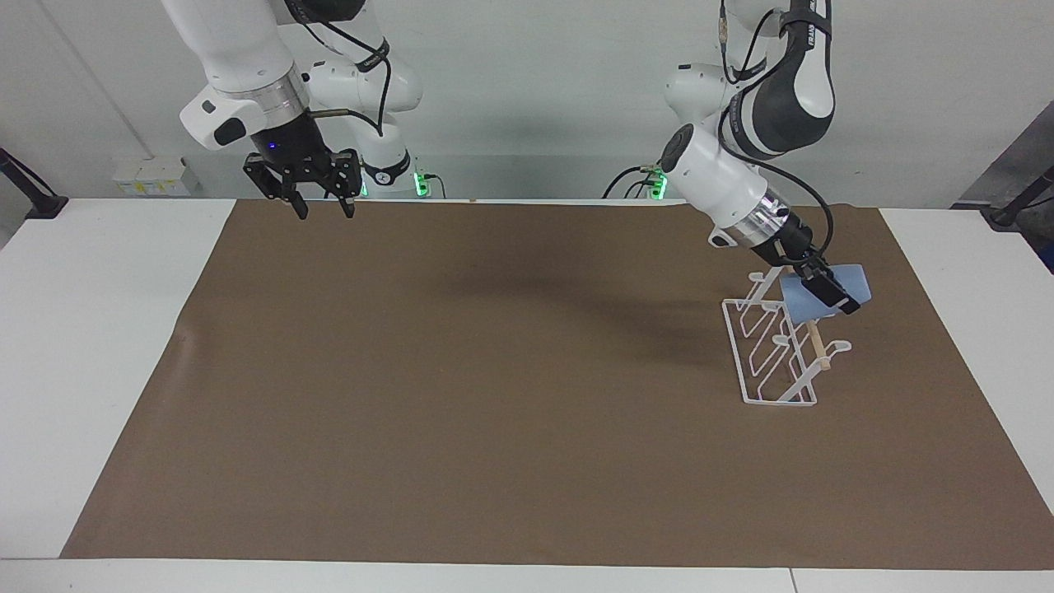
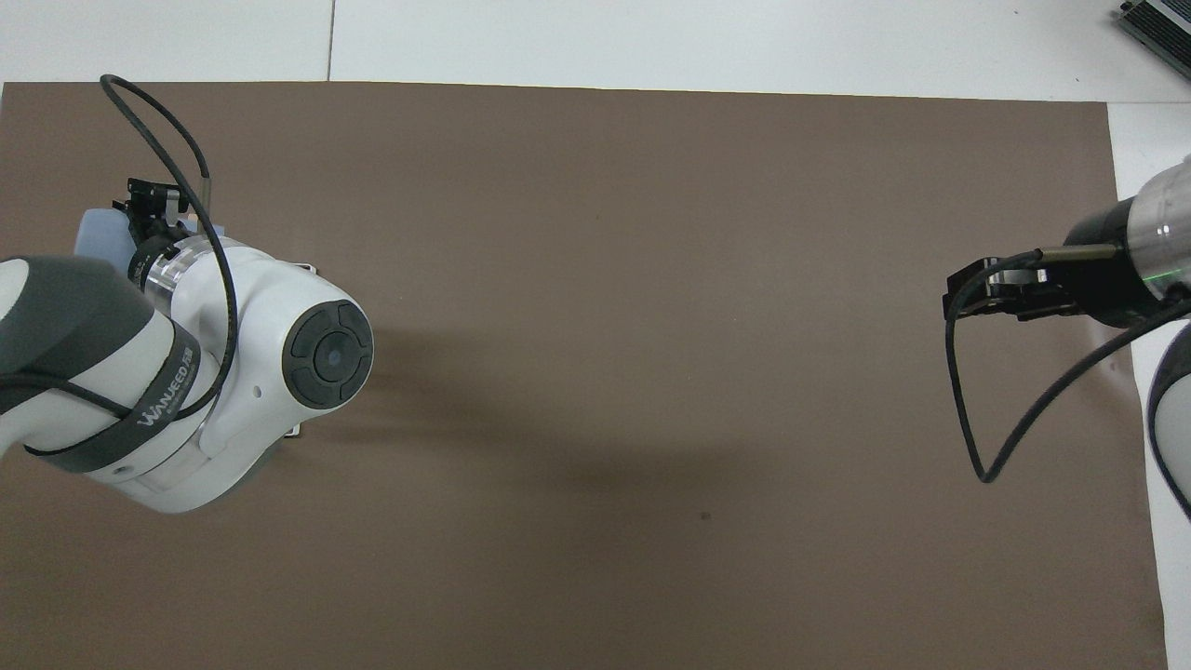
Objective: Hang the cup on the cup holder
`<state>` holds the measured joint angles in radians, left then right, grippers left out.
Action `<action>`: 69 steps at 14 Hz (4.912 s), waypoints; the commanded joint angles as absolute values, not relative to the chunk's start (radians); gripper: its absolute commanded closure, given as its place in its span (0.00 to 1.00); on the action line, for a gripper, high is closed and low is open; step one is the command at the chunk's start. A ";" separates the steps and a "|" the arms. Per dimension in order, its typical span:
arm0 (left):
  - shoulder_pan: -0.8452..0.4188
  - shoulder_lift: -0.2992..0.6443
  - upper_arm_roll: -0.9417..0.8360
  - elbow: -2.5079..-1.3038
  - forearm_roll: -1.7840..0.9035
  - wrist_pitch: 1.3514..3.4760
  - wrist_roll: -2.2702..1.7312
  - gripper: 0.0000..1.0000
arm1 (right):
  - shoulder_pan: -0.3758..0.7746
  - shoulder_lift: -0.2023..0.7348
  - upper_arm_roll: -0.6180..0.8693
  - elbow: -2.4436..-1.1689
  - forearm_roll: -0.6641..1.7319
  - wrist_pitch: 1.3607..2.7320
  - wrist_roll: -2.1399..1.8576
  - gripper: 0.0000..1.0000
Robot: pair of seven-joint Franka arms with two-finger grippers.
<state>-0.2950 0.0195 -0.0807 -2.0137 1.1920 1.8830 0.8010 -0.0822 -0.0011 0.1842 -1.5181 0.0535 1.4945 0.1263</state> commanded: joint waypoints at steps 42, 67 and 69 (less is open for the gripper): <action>-0.227 -0.024 -0.072 -1.766 0.430 1.592 0.308 0.00 | -0.135 -0.114 0.198 -1.717 0.032 1.675 -0.044 0.00; 0.021 -0.005 -0.054 -1.430 -0.029 1.414 0.255 0.00 | -0.149 -0.115 0.198 -1.717 0.034 1.660 -0.038 0.00; 0.049 -0.020 -0.054 -1.448 -0.049 1.425 0.242 0.00 | -0.149 -0.115 0.198 -1.717 0.034 1.660 -0.038 0.00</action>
<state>0.0163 -0.0228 -0.0494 -1.4694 -0.0182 1.4504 0.2599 -0.1340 -0.0981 0.1869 -1.6981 0.0504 1.6545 -0.0230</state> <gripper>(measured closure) 0.000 0.000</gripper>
